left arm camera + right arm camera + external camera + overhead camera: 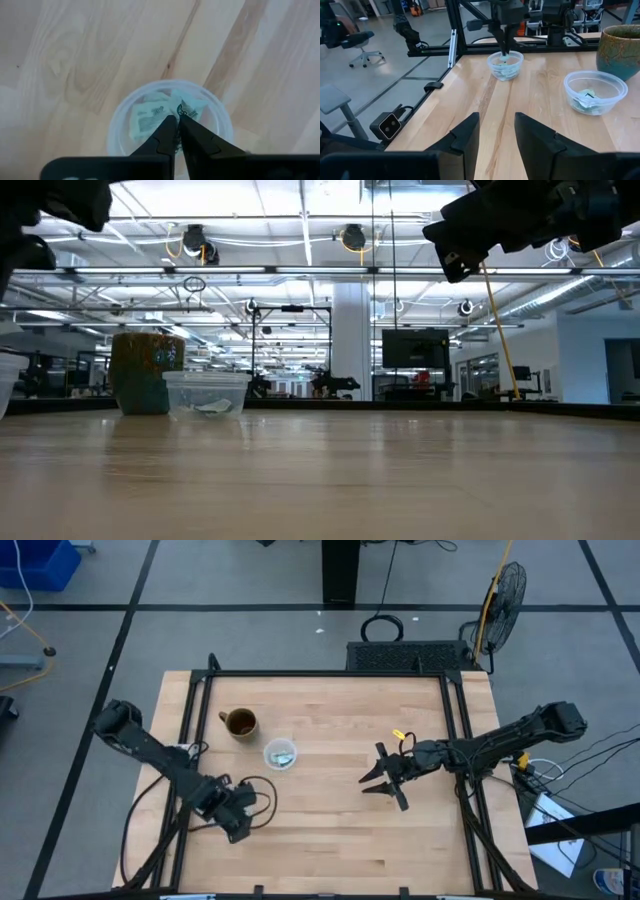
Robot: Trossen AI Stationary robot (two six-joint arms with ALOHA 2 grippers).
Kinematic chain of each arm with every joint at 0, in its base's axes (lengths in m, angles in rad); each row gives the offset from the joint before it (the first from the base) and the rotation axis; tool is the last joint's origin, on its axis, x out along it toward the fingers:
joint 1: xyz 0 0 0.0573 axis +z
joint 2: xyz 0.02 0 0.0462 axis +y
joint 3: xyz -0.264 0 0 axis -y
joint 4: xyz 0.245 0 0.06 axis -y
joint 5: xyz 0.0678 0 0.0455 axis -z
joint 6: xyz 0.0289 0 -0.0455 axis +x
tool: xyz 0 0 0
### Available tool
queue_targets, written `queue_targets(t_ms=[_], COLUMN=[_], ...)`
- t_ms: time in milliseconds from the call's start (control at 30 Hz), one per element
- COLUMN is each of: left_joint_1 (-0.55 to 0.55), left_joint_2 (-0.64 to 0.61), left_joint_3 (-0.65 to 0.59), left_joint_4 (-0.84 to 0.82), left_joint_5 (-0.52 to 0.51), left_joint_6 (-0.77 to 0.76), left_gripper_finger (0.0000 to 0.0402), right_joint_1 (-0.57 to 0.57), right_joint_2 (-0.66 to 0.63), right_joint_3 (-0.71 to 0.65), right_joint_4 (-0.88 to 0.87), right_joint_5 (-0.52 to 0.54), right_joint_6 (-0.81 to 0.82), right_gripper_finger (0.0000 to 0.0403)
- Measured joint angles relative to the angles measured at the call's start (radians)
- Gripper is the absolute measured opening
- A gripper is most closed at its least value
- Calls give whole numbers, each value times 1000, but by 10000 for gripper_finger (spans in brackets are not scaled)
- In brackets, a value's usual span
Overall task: Pick and place Stevia / Truvia into bins
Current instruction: Put the stevia packet into the bottom transparent container, then return to Home Position
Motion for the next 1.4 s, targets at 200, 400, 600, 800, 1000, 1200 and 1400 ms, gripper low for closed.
queue_targets(t_ms=[200,400,600,800,1000,1200,1400], left_joint_1=[-21,-19,7,29,81,77,19], left_joint_2=[10,11,-2,-22,-164,-410,-642], left_joint_3=[-26,-41,-32,-32,-32,-32,-32], left_joint_4=[25,61,76,54,29,-2,-92], left_joint_5=[10,48,52,-3,-179,-274,-546], left_joint_6=[-56,-73,-166,-147,-9,206,284], left_gripper_finger=[60,78,85,85,85,85,85], right_joint_1=[0,0,0,0,-58,-84,-87], right_joint_2=[0,0,0,0,-92,-273,-414], right_joint_3=[0,0,0,1,1,1,-19], right_joint_4=[0,0,-1,-55,-140,-334,-417], right_joint_5=[0,0,-1,-4,-37,-136,-64], right_joint_6=[0,-1,-7,32,140,122,60], right_gripper_finger=[116,116,116,116,116,116,116])
